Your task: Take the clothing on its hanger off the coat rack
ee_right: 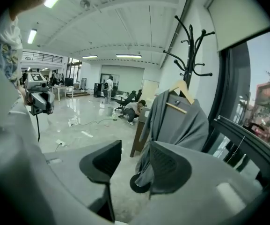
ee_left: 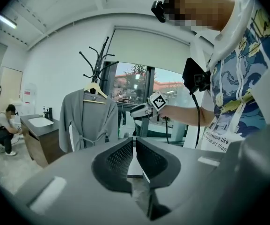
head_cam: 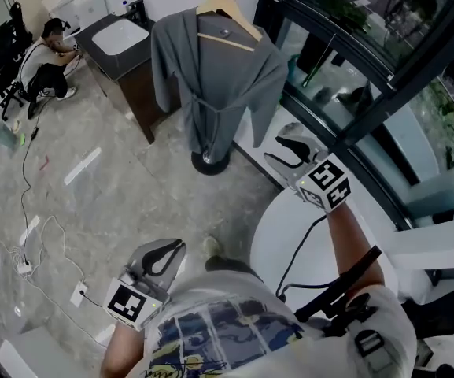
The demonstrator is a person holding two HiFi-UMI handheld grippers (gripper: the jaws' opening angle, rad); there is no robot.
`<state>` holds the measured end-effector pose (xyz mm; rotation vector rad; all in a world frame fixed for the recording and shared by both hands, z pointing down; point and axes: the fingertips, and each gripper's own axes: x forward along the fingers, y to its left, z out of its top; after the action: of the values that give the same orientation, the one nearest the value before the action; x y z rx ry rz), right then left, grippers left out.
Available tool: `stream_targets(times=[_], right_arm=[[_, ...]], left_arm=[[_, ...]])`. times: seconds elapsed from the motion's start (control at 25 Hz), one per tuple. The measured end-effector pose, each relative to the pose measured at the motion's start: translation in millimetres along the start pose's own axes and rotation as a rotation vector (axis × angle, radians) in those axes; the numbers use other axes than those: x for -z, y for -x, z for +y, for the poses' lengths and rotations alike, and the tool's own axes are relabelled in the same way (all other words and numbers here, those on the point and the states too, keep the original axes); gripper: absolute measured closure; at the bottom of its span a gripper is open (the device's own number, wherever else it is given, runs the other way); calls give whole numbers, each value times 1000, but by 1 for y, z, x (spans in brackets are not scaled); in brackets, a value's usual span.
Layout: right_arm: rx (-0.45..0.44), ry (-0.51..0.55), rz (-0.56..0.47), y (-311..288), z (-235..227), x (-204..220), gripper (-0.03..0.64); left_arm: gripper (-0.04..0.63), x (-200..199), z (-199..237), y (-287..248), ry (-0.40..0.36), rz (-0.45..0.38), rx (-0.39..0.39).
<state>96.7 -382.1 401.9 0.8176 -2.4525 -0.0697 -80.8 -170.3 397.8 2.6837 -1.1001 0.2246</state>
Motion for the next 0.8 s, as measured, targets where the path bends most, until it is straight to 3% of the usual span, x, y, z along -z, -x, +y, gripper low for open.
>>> stream_targets(times=[0.2, 0.4, 0.64, 0.8], right_arm=[[66, 20, -23, -30, -100, -25, 405], [69, 27, -51, -64, -172, -61, 342], [70, 43, -7, -105, -217, -86, 309], [1, 12, 35, -133, -231, -94, 290]], left_arm=[[571, -12, 32, -27, -15, 7, -34], [571, -22, 58, -45, -18, -3, -65], [571, -19, 74, -46, -30, 11, -67], [571, -18, 85, -47, -15, 19, -89]])
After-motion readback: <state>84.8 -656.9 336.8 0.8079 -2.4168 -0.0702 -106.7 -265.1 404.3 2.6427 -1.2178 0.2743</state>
